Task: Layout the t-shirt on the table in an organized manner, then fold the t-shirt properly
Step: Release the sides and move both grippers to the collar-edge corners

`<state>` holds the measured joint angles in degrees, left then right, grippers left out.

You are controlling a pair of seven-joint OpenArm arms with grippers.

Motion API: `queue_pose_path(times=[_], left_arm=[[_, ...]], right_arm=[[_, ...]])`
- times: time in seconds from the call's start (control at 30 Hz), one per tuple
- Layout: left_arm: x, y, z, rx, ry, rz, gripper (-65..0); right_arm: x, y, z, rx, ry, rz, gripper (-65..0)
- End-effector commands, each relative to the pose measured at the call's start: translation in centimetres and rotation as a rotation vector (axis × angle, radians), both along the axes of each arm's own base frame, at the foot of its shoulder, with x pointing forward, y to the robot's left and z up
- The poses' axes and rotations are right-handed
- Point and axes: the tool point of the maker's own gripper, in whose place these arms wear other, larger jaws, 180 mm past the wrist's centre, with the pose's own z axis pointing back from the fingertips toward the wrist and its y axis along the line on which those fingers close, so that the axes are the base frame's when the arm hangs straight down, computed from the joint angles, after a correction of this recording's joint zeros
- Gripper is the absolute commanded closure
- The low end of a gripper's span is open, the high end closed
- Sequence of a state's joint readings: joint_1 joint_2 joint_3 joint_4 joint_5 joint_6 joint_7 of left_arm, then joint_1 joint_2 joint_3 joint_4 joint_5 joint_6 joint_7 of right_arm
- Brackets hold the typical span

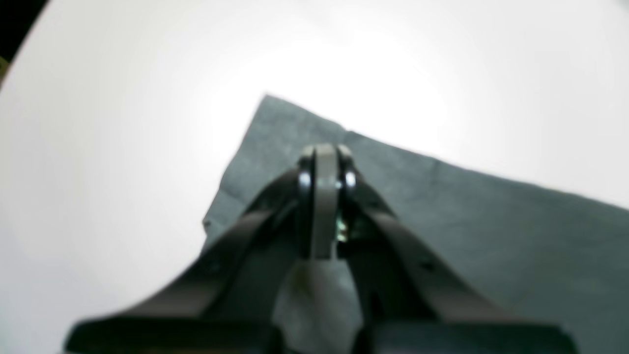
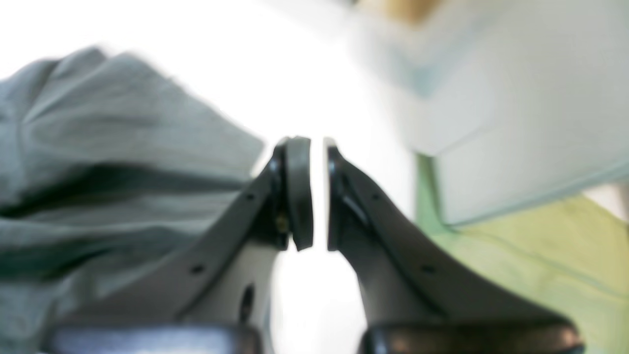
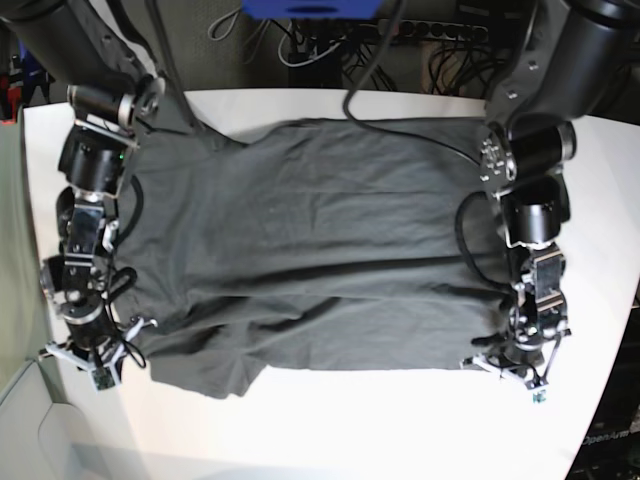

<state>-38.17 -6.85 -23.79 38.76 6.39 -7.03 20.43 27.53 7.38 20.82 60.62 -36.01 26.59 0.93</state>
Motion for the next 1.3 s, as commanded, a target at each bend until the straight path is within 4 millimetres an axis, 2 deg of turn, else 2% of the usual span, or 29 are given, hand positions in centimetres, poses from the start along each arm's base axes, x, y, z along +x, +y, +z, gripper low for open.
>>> queue_pose_path(times=[0.0,0.03,0.1,0.17,0.3,0.4,0.57,0.73,0.8,0.87,0.93,1.03,1.1,1.17,1.27], left_arm=[[0.7,0.5,2.4,-0.005,-0.054,0.009,-0.4],[0.1,0.5,2.3,-0.026,-0.041,0.014,-0.4],[-0.9,1.0,3.3,-0.054,-0.047,0.024,-0.4],[-2.4,0.9,3.6,-0.071,-0.035,0.02,-0.5],[-6.9,1.4,2.7,-0.057,0.047,0.014,-0.5],[-10.1,1.2,2.1,-0.044,0.09,0.005,-0.5],[-15.8,2.2,0.4,-0.025,0.189,0.037,-0.5],[-20.1,3.0,-1.2,-0.014,0.279,0.064,-0.9],[-21.5,3.1,-1.5,0.001,0.306,0.061,-5.2],[-22.6,3.0,-1.5,0.017,0.313,0.057,-13.7],[-23.8,2.8,-1.1,0.038,0.312,0.052,-24.1],[-25.3,2.0,-0.6,0.052,0.3,0.043,-36.3],[-26.3,2.1,-0.2,0.062,0.298,0.051,-40.2],[-27.3,2.5,0.1,0.061,0.293,0.079,-41.4],[-28.6,3.4,0.0,0.052,0.3,0.123,-41.6]], right_arm=[[0.2,0.4,2.2,-0.01,-0.063,0.009,-3.5],[-0.6,0.2,2.2,-0.03,-0.057,-0.005,-3.5],[-2.3,0.0,2.1,-0.063,-0.044,-0.024,-3.5],[-4.0,0.2,1.4,-0.084,-0.014,-0.026,-3.5],[-7.8,3.4,-1.3,-0.082,0.114,0.086,-5.0],[-10.7,4.5,-2.8,-0.095,0.197,0.096,-5.2],[-14.6,4.7,-4.8,-0.11,0.309,0.037,-5.2],[-16.7,4.3,-4.9,-0.134,0.375,-0.026,-5.2],[-17.1,3.6,-4.3,-0.155,0.389,-0.058,-5.9],[-17.7,2.8,-4.0,-0.175,0.418,-0.098,-9.8],[-18.2,2.1,-3.5,-0.194,0.434,-0.132,-16.4],[-19.1,1.6,-2.8,-0.211,0.445,-0.167,-26.7],[-19.5,1.3,-2.3,-0.209,0.448,-0.196,-31.9],[-20.5,0.9,-2.4,-0.197,0.464,-0.231,-35.7],[-21.5,0.5,-2.8,-0.193,0.486,-0.252,-36.6]])
